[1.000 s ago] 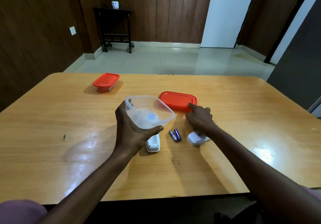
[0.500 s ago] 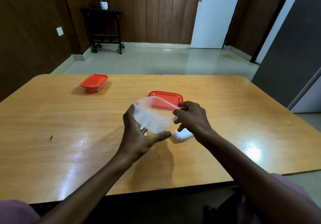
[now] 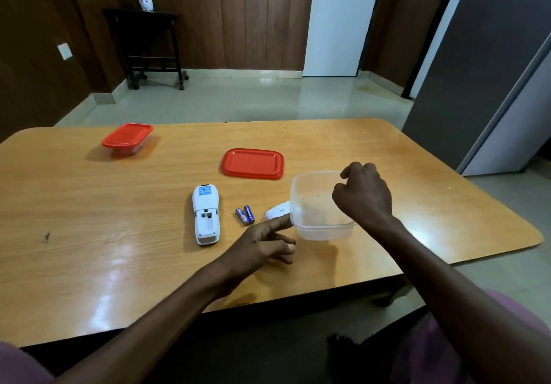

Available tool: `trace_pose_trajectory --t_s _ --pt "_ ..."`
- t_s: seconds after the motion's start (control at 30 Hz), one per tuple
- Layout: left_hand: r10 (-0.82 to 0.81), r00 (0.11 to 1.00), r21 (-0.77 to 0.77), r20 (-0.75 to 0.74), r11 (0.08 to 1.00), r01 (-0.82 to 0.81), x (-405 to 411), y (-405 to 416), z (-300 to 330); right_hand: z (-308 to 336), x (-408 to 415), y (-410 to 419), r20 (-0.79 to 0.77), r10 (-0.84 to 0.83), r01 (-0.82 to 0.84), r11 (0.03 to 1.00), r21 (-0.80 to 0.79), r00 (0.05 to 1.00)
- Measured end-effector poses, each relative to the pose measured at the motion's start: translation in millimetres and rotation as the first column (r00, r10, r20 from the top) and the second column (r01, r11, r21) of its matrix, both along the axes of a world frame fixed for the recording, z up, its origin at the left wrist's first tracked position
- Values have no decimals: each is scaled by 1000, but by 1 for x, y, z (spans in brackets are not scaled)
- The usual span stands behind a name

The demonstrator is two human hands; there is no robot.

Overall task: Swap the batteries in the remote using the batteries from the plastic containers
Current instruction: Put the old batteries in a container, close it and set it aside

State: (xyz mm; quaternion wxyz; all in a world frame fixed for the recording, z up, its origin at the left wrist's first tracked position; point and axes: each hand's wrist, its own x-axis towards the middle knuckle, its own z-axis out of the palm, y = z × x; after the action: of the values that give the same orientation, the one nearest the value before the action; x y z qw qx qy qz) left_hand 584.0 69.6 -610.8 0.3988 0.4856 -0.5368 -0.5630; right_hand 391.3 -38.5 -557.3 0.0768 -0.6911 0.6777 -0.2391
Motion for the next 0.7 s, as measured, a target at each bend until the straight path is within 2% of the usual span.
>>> trace_pose_trajectory --t_s 0.07,0.23,0.37,0.57,0.7 --pt "-15 999 21 -40 1000 16 -1 -2 0 -3 2 -1 -19 0 1 1000 19 1000" --pt "88 967 148 -238 987 -53 9 -7 -5 -9 14 -6 51 35 -41 992 123 998" --pt "96 934 187 -344 982 -32 15 -9 -3 -10 25 -10 69 44 -53 989 139 997" --pt "-5 961 160 -275 986 51 8 -6 -7 -6 21 -13 -35 6 -4 998 62 999" --pt "-41 968 155 -248 985 81 4 -4 -5 -6 17 -11 -104 15 -6 996 89 995"
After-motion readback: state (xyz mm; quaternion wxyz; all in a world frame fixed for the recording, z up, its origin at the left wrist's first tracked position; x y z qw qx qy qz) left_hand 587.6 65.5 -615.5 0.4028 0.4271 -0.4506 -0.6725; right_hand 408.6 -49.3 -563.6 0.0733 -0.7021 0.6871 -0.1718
